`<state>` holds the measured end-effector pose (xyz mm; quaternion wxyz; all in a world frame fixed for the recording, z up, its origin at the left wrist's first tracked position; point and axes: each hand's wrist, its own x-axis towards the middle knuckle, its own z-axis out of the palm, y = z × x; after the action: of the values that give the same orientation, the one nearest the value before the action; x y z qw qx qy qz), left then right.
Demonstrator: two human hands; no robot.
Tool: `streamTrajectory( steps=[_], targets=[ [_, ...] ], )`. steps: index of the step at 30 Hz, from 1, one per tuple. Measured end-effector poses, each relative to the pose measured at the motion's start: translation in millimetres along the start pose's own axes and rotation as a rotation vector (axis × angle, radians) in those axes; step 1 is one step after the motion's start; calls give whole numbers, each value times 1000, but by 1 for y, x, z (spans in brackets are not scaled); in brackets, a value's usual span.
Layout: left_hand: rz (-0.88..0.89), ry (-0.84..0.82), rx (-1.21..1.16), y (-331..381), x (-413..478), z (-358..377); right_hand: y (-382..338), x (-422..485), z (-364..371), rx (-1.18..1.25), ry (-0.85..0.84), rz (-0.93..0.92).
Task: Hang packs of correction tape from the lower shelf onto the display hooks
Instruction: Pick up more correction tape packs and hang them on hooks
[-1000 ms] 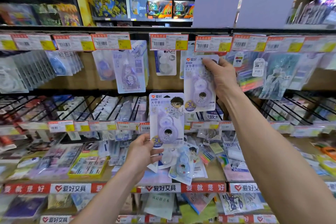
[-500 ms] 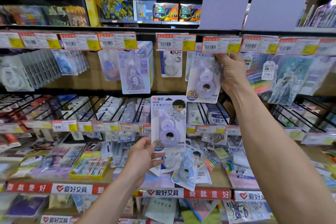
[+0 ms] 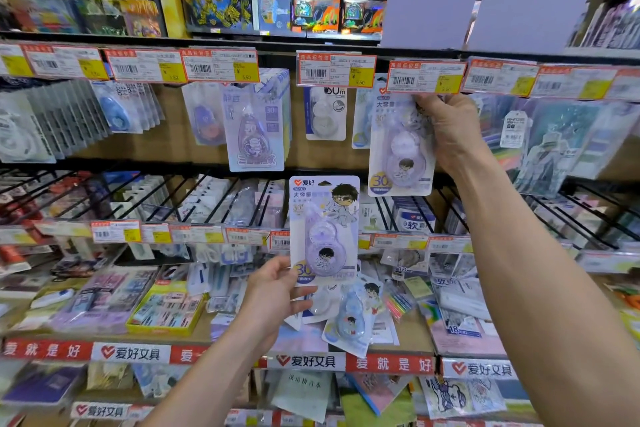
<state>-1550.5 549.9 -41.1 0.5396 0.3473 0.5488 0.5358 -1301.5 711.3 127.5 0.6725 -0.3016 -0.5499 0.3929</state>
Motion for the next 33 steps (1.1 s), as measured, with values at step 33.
streamTrajectory(
  steps=[33],
  targets=[
    [25,-44,-8,7,22,14,62,68,22,-780,319,82]
  ],
)
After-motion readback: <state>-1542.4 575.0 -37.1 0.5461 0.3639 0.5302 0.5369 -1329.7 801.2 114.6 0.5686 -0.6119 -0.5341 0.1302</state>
